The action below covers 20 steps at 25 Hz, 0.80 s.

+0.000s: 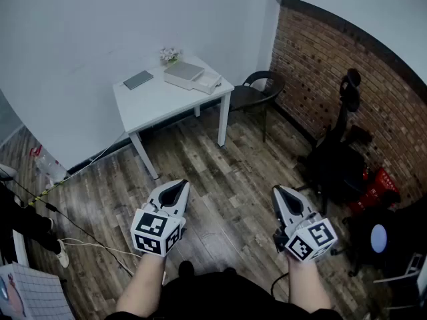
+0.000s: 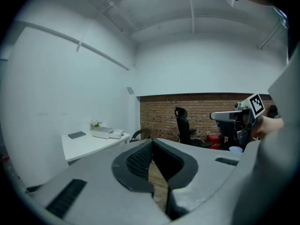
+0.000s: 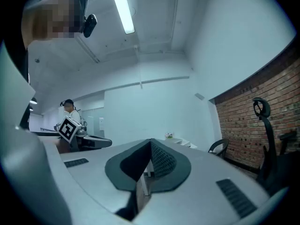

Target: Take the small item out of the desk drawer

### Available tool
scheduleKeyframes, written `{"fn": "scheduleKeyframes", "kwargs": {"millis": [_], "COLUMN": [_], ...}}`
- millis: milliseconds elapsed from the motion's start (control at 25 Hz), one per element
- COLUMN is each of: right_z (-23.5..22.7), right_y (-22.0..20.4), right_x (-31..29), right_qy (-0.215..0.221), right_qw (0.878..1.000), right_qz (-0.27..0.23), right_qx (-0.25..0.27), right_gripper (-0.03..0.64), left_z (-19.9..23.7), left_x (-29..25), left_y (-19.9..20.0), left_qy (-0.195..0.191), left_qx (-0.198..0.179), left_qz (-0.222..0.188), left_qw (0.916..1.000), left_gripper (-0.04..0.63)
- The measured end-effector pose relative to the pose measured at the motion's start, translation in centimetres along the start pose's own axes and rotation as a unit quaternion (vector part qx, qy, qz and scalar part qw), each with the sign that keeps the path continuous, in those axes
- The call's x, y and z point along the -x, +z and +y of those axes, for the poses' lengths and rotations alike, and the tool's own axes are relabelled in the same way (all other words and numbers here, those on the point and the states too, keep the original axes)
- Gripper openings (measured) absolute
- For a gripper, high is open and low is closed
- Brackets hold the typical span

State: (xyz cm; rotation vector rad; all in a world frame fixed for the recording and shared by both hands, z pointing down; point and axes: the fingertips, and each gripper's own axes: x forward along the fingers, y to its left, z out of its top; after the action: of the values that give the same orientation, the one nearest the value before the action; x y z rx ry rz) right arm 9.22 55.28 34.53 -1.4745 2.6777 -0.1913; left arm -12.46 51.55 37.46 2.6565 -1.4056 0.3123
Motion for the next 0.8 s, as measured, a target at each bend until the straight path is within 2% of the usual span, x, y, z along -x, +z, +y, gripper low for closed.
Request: {"fn": "scheduleKeyframes", "kwargs": {"millis": [320, 520, 800], "right_z": [-1.4, -4.0, -5.5], "right_y": [0.3, -0.2, -1.0], "right_x": [2.0, 5.5, 8.4], "right_qy": [-0.006, -0.016, -0.001], "right_qw": [1.000, 1.000, 1.000], "right_qz": [-0.004, -0.002, -0.004], "right_qx": [0.001, -0.003, -0.031], "right_gripper": [0.003, 0.003, 0.005], "left_z": [-1.6, -5.2, -8.9], "left_x": [-0.6, -1.7, -1.8], "left_y": [0.0, 0.2, -0.1], "left_qy": [0.004, -0.004, -0.002], "left_qx": [0.003, -0.006, 0.000], "left_qz": [0.005, 0.007, 0.009], "left_qw": [1.0000, 1.0000, 1.0000], "left_gripper": [0.011, 0.011, 0.011]}}
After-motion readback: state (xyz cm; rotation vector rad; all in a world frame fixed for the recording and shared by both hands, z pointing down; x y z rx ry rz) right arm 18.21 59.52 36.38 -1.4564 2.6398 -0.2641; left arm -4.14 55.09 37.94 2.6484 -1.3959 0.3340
